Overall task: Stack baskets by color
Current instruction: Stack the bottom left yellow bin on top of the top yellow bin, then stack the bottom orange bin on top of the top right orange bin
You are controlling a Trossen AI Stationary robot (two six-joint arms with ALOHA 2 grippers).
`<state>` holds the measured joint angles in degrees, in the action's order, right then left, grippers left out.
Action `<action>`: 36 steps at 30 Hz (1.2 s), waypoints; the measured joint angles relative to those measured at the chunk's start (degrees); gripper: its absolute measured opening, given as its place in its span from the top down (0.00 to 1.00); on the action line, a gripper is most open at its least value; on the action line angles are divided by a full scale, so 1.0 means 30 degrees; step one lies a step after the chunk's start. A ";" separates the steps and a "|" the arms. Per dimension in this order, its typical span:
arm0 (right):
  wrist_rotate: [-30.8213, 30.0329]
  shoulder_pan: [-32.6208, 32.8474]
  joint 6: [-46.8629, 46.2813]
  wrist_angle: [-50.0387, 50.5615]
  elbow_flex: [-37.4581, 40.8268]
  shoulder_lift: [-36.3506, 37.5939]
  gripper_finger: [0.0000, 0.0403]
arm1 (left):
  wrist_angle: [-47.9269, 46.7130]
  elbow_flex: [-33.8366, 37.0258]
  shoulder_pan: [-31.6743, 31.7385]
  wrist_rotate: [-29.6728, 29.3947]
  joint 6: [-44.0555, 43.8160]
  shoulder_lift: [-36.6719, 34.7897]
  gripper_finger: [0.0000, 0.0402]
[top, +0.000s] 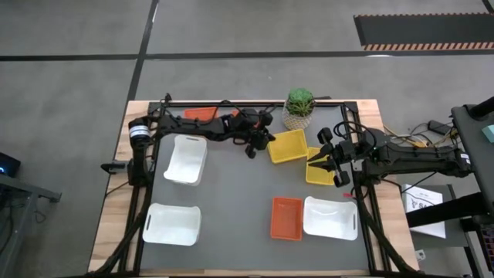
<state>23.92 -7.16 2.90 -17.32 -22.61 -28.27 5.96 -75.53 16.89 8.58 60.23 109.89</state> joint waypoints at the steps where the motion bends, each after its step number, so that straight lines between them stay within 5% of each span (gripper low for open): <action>1: 0.0000 0.0000 0.0000 0.0000 0.0000 0.0000 0.89 | 0.0035 0.0000 0.0014 -0.0045 -0.0062 -0.0007 1.00; 18: -0.0007 0.0000 0.0044 0.0029 0.0000 -0.0007 0.89 | -0.1275 -0.0076 0.0022 -0.1522 -0.4567 0.0007 1.00; 30: -0.0007 0.0000 0.0080 0.0138 0.0000 0.0000 0.89 | -0.1177 -0.0310 -0.0559 -0.1885 -0.4875 -0.1034 1.00; 36: -0.0007 0.0001 0.0066 0.0182 0.0000 -0.0009 0.89 | -0.1371 0.0823 -0.2353 0.0633 -0.6195 -0.3815 1.00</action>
<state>23.90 -7.15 3.09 -16.78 -22.61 -28.30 1.84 -73.06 9.83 10.48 41.64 98.44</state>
